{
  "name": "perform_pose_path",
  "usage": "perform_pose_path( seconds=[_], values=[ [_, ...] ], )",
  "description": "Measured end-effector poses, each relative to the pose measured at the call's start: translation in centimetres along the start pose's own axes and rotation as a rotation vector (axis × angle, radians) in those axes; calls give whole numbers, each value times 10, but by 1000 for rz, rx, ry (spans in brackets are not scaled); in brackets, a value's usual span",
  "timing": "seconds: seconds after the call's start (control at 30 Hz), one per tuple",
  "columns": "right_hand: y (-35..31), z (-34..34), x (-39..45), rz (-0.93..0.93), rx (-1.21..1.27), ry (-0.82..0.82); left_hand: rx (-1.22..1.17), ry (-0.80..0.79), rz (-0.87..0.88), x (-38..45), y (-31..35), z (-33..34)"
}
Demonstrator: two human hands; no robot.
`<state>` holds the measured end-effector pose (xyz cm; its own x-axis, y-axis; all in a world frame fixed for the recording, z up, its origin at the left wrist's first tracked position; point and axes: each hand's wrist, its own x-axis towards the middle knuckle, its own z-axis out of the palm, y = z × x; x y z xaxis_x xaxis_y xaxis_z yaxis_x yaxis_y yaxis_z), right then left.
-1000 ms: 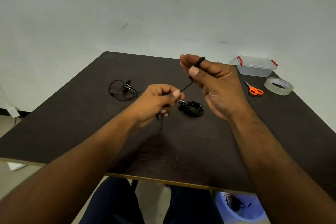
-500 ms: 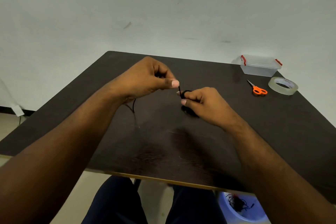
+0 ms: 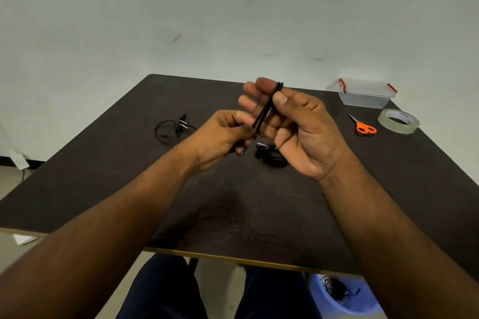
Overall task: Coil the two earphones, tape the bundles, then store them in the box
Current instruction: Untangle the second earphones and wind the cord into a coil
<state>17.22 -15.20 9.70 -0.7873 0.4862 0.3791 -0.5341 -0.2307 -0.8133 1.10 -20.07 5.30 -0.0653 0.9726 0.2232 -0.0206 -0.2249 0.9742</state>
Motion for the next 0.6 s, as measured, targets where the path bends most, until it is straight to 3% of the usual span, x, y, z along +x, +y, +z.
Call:
perform_pose_path(
  seconds=[0.13,0.23,0.33,0.5,0.6],
  values=[
    [-3,-14,4,-50,-71,58,146,3,-39,-12,-12,8],
    [-3,-26,3,-50,-452,98,310,51,-47,-20,-13,4],
    [4,-33,2,-26,-738,106,544,0,-27,-26,-9,2],
    [22,-39,0,133,-1035,49,1023,-140,-38,-34,7,7],
    [28,-41,-6,272,-1156,-26,1152,-89,8,-35,26,-1]
  ],
)
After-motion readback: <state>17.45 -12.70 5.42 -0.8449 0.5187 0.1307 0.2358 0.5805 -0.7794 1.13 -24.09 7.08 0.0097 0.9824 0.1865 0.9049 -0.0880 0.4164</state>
